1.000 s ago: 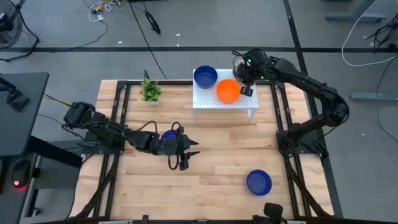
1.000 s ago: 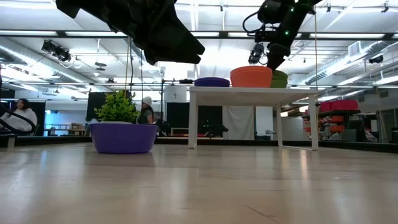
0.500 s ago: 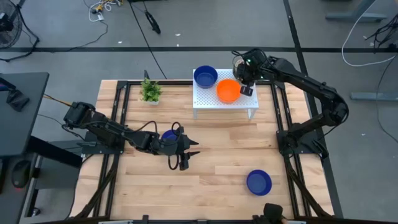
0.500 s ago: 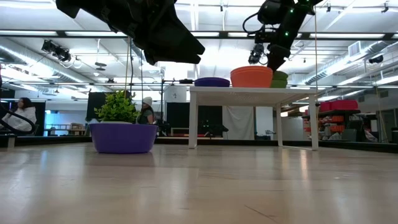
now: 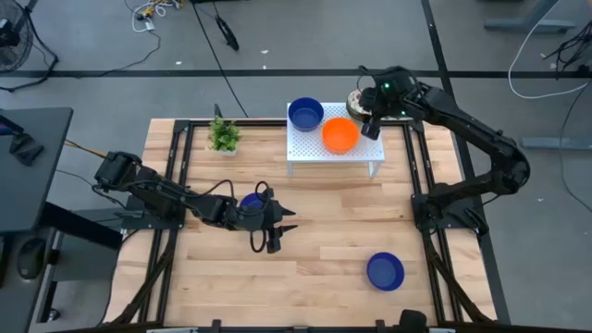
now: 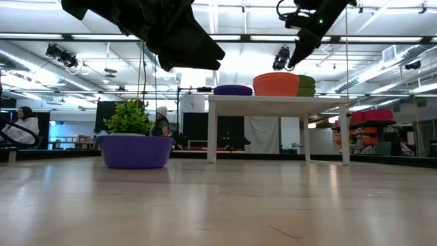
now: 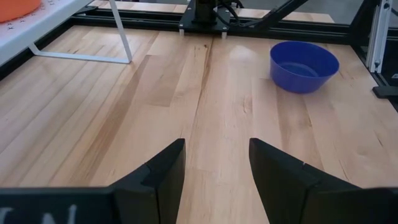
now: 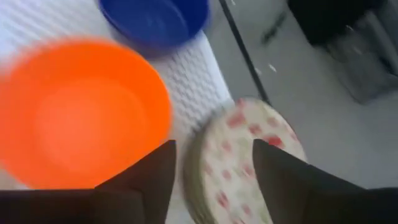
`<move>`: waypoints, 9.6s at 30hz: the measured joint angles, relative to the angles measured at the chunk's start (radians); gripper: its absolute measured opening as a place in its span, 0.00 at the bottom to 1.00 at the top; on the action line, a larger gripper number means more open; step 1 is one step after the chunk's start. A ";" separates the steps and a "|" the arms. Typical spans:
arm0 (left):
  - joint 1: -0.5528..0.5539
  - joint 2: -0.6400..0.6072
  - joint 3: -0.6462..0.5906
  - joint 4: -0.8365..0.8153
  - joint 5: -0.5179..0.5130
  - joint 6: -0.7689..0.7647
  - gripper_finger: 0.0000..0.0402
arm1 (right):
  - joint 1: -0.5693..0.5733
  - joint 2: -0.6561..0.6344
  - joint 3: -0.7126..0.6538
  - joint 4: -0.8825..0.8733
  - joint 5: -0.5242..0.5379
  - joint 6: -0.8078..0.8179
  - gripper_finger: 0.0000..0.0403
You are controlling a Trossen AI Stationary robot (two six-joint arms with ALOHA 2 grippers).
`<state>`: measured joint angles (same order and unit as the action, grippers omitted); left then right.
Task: Pick & Place Mini bowls
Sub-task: Stack the white red patterned bowl on top of the other white red patterned bowls on the shelf, then stack the blue bowl on top of the other blue bowls on the shelf
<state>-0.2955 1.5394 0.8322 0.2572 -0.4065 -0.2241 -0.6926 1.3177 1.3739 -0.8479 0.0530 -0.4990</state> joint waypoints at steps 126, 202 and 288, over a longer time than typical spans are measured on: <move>-0.015 0.000 0.000 -0.001 -0.002 0.007 0.46 | 1.706 0.128 -0.565 0.404 -0.017 1.326 0.54; -0.019 0.419 0.437 -0.229 0.671 0.600 0.02 | 1.270 0.216 -0.470 0.734 -0.004 0.227 0.19; 0.723 0.531 1.251 -1.071 0.332 0.418 0.39 | 1.416 0.051 -0.978 1.497 0.331 0.546 0.28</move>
<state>0.4274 2.0705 2.0834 -0.8139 -0.0746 0.1939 0.7233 1.3689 0.3962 0.6489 0.3840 0.0471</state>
